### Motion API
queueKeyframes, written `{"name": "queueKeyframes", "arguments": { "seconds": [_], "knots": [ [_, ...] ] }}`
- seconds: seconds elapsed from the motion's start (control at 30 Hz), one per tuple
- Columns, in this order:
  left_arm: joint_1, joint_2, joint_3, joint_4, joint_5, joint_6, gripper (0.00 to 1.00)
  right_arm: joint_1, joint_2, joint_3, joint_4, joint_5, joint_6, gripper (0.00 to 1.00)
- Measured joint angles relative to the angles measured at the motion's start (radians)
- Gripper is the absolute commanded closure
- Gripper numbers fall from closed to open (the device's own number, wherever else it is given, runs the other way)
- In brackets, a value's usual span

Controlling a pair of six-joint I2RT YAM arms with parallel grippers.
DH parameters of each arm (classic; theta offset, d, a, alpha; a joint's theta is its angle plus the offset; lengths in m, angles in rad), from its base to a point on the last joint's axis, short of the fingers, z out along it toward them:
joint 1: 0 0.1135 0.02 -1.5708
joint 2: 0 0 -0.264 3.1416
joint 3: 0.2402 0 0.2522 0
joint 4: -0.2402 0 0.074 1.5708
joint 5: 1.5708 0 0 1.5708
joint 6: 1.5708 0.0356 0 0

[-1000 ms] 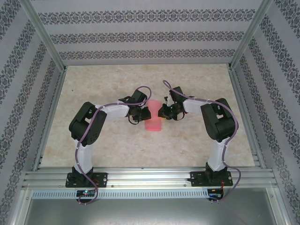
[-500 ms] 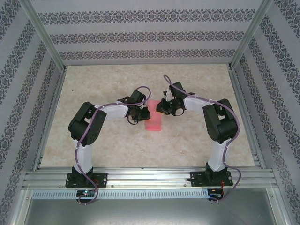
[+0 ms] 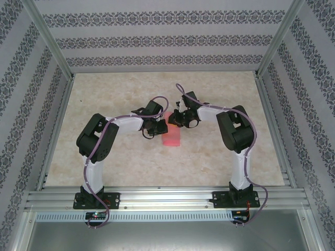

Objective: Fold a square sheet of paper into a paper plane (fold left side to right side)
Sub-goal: Hold the square sheet of paper at the center of the table, then first fold the square sheet of paper in half at the center of the table.

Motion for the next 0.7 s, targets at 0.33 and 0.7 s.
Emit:
{"name": "queueKeyframes", "arguments": {
  "seconds": [0.33, 0.7],
  "knots": [
    [0.001, -0.032, -0.073, 0.095, 0.025, 0.069, 0.84, -0.001, 0.018, 0.015, -0.012, 0.012, 0.0, 0.85],
    [-0.004, -0.096, -0.215, 0.245, 0.071, 0.154, 0.84, 0.002, 0.018, 0.015, -0.017, 0.011, 0.0, 0.86]
  ]
}}
